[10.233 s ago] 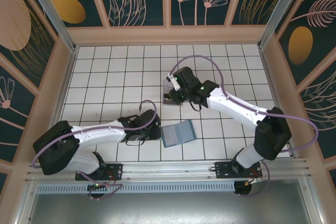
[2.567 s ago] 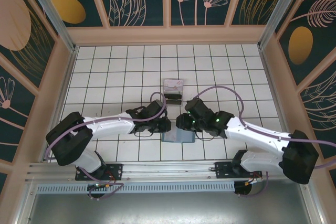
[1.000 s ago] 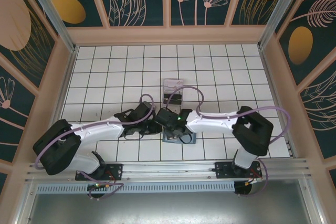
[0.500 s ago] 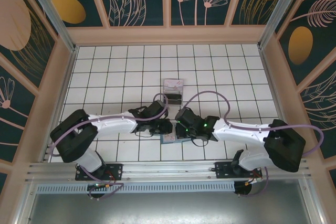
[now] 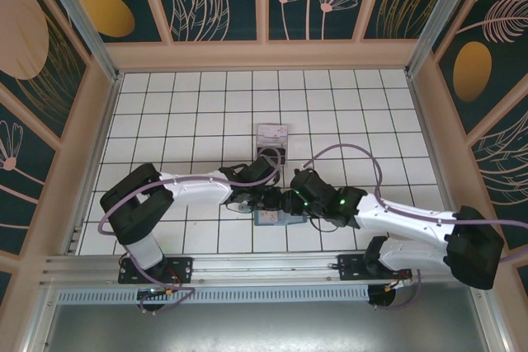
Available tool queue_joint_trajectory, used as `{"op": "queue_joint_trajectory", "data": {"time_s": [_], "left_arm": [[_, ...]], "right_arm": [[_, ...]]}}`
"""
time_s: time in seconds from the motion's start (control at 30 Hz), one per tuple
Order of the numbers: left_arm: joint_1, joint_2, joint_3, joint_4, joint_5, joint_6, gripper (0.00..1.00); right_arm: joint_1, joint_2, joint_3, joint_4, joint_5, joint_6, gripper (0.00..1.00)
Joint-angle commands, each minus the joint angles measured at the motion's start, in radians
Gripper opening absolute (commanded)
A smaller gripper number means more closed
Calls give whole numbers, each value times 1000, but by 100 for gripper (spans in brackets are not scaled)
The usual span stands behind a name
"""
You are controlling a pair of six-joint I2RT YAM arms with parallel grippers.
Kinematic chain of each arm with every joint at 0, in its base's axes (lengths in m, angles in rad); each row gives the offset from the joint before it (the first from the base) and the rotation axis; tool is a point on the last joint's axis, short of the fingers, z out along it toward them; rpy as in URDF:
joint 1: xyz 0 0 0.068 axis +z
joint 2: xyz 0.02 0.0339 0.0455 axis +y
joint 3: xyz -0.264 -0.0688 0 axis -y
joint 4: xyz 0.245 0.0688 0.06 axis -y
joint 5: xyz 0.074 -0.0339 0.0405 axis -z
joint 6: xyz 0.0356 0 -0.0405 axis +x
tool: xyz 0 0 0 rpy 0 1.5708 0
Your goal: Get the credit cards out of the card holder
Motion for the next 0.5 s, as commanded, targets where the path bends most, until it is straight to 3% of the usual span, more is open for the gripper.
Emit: {"op": "queue_joint_trajectory", "data": {"time_s": [0.0, 0.47], "left_arm": [[-9, 31, 42, -34, 14, 23, 17], [-23, 127, 87, -43, 16, 41, 17]], "right_arm": [[-12, -54, 25, -58, 53, 26, 33], [-33, -88, -24, 4, -36, 69, 34]]}}
